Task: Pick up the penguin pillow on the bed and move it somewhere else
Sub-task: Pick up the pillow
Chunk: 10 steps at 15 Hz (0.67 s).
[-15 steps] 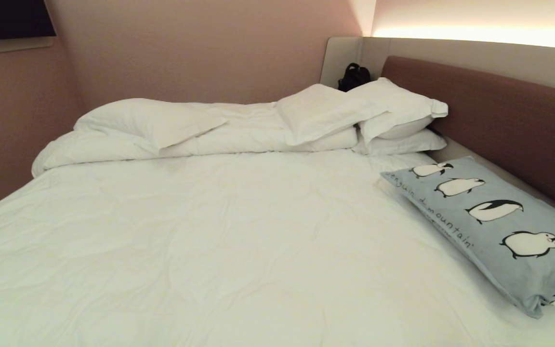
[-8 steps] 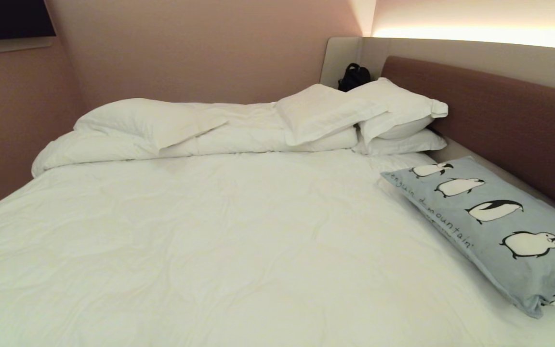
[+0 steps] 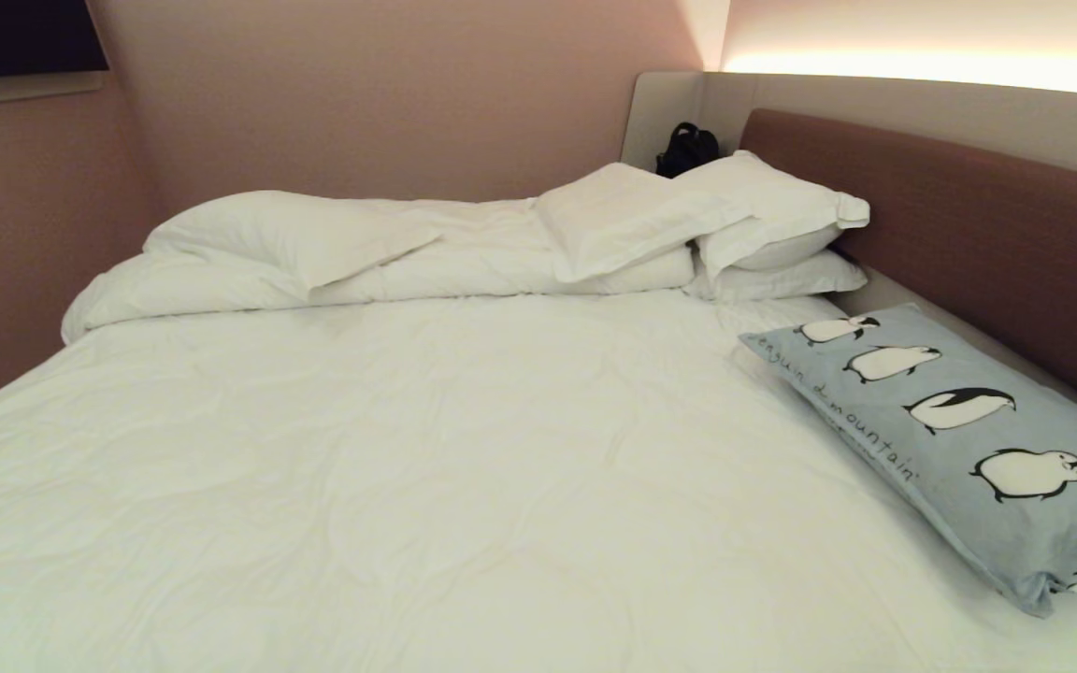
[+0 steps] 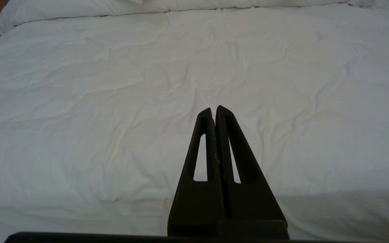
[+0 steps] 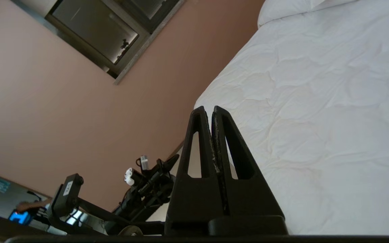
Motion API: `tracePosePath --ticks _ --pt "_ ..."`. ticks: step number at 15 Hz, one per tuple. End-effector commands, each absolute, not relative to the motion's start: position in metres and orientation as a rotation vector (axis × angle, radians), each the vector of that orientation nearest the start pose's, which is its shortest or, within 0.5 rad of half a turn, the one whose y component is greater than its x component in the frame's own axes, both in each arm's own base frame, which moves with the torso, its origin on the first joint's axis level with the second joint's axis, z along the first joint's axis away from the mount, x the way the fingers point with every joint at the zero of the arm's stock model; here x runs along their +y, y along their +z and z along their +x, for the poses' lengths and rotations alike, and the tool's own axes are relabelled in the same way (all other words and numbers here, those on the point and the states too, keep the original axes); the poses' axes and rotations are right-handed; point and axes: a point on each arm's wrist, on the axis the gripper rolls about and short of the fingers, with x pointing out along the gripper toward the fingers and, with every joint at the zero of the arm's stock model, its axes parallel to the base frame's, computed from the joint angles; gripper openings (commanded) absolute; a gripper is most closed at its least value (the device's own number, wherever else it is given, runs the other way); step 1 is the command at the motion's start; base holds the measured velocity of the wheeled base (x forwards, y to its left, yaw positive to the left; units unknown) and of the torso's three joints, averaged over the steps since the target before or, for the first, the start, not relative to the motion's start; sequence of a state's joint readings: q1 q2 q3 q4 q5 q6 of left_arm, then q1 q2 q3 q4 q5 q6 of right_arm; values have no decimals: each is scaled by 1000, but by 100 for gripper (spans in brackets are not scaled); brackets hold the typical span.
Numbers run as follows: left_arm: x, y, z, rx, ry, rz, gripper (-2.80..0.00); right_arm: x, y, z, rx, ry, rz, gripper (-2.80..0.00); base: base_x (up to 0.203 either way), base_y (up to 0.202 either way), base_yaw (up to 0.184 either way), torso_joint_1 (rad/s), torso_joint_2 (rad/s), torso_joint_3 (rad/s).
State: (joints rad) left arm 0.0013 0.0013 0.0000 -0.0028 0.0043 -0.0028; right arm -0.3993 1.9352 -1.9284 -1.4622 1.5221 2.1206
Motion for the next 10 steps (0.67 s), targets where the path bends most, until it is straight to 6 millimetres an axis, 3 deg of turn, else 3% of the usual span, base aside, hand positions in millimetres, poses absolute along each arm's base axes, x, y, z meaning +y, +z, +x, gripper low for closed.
tracePosePath --ticks 1,7,10 --pt "0 76 -23 -2 6 -3 -280 -87 436 275 409 1137 608 -280 0 0 0 0 0 0" --pt "0 76 -23 -2 6 -3 -280 -85 439 276 495 1135 949 -280 0 0 0 0 0 0" --pt "0 76 -23 -2 6 -3 -280 -83 449 264 433 1177 1095 -280 0 0 0 0 0 0"
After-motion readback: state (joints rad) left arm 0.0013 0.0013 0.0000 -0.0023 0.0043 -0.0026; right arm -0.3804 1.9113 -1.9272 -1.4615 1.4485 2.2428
